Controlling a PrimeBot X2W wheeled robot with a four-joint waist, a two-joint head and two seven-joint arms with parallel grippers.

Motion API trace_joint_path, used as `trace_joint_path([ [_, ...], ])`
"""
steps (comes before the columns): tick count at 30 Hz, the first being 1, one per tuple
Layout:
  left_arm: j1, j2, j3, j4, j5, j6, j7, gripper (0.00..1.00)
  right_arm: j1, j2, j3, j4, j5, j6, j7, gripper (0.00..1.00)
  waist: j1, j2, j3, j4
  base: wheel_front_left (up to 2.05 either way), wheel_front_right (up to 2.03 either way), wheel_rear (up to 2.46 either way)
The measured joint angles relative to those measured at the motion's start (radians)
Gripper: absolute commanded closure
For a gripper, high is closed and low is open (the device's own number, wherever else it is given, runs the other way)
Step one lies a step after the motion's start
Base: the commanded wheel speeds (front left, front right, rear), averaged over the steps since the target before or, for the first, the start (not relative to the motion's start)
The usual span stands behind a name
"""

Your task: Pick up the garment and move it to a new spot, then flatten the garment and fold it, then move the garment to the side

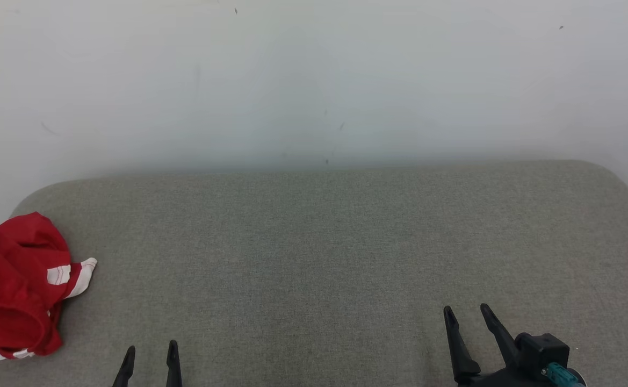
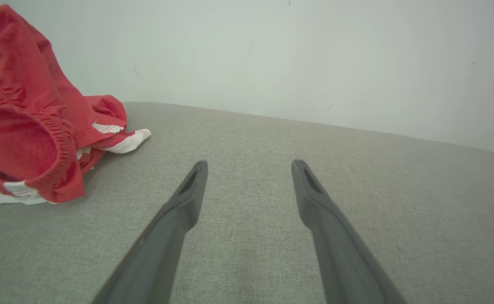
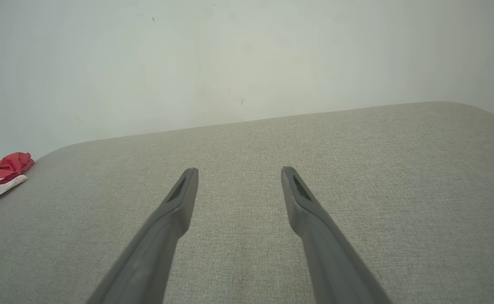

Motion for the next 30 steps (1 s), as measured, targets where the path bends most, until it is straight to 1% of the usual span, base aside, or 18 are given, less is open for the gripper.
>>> trace_joint_path([
  [11,0.0,-0.002,-0.002,-0.001,-0.017,0.001,0.0,0.0,0.005,0.0,0.001,0.0,-0.003,0.0,-0.003,0.0,0.0,0.0,-0.003,0.003,0.0,0.0,0.0],
  [19,0.0,-0.002,-0.007,-0.001,-0.005,0.016,0.0,0.0,0.008,0.0,-0.003,0.0,-0.002,0.0,-0.008,0.0,0.0,0.0,-0.002,0.009,0.0,0.0,0.0],
  [25,-0.002,-0.003,-0.009,0.0,0.005,0.026,0.0,0.0,0.016,-0.001,-0.02,-0.001,-0.003,0.0,-0.009,0.0,0.0,0.0001,-0.001,0.044,0.0,0.0,0.0],
  [30,-0.002,-0.003,0.003,-0.002,0.017,0.026,0.0,0.0,0.021,-0.001,-0.023,-0.002,-0.001,0.0,-0.014,0.0,0.0,0.0,-0.001,0.098,0.0,0.0,0.0],
])
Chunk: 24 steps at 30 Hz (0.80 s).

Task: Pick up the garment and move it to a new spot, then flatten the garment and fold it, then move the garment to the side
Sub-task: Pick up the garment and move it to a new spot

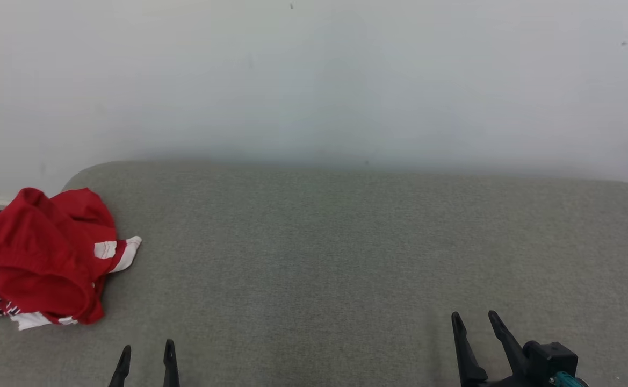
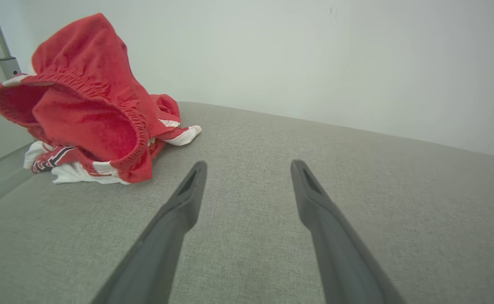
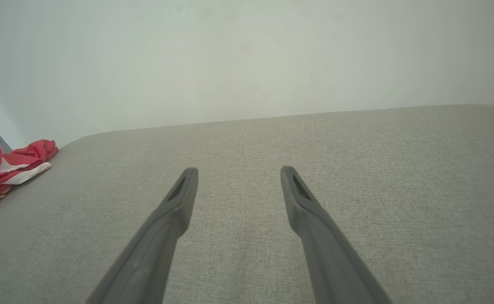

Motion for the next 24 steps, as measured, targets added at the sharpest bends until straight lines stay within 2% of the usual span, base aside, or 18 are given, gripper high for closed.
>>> trace_joint_path([
  [15,0.016,0.025,0.046,-0.003,0.022,-0.001,0.0,0.0,0.011,0.0,0.046,0.023,0.066,0.0,-0.018,0.0,0.0,0.0,-0.01,0.25,0.0,0.0,0.0],
  [19,0.022,0.037,0.082,-0.015,0.016,0.001,0.0,0.0,-0.022,0.0,0.088,0.032,0.071,0.0,-0.022,0.0,-0.0001,0.0,-0.006,0.328,0.0,0.0,0.0],
  [24,0.033,0.035,0.104,-0.039,0.01,0.009,0.0,0.0,-0.054,0.001,0.119,0.054,0.076,0.0,-0.025,0.0,-0.0001,0.0,0.012,0.375,0.0,0.0,0.0],
])
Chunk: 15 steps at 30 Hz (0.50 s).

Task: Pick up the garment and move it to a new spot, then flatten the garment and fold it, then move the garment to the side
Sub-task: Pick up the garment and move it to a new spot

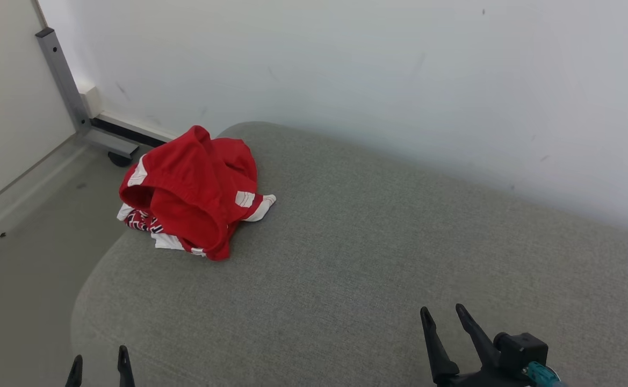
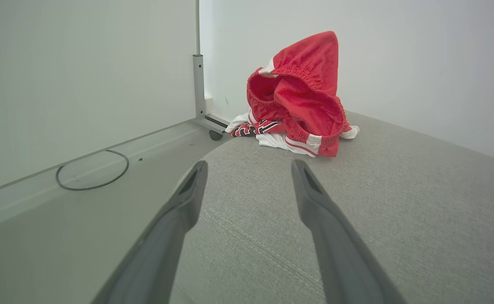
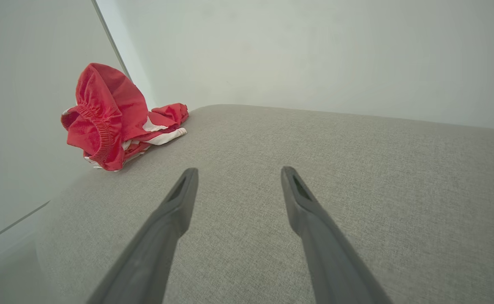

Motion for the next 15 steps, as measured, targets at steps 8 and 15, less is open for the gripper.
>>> trace_joint_path([
  [8,0.006,-0.006,0.01,0.003,-0.014,-0.01,0.0,0.0,-0.02,0.0,0.017,0.025,0.011,0.0,-0.001,0.0,0.0001,0.0,0.023,0.02,0.0,0.0,0.0],
  [15,-0.051,-0.005,0.009,0.053,-0.067,-0.044,0.02,0.0,-0.019,0.0,0.01,0.007,0.013,0.0,-0.002,0.0,0.0,0.0,0.021,0.017,0.0,0.0,0.0],
])
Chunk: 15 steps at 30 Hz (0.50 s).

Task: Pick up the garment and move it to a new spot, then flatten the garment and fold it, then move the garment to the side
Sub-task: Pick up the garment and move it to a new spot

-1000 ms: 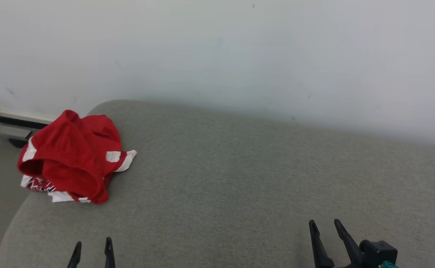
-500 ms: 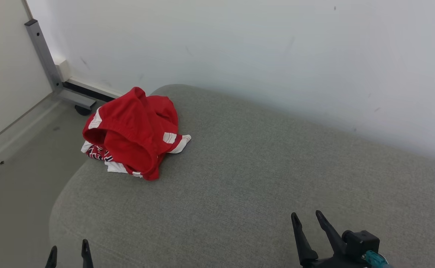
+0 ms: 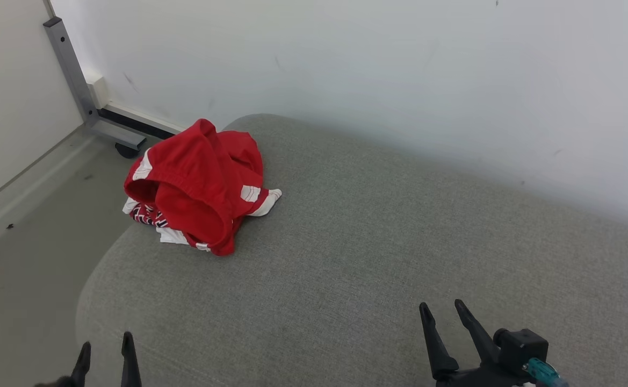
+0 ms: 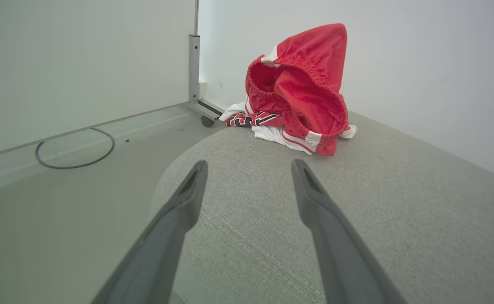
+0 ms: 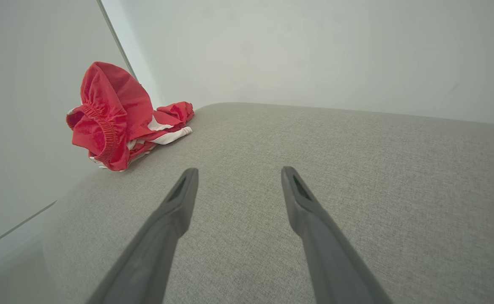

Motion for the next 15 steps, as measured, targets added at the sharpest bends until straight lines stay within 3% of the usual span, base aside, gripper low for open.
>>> trace_joint_path([
  [8,-0.209,0.102,-0.014,0.077,-0.105,-0.028,0.254,0.0,0.032,0.0,-0.021,-0.026,-0.023,0.0,0.0,0.0,0.0,0.0,-0.005,-0.018,0.0,0.0,0.0],
  [15,-0.378,0.187,0.051,0.098,-0.274,-0.028,0.574,0.0,-0.005,0.003,-0.002,-0.068,-0.074,0.0,0.006,0.0,0.0,-0.0001,0.031,-0.074,0.0,0.0,0.0],
])
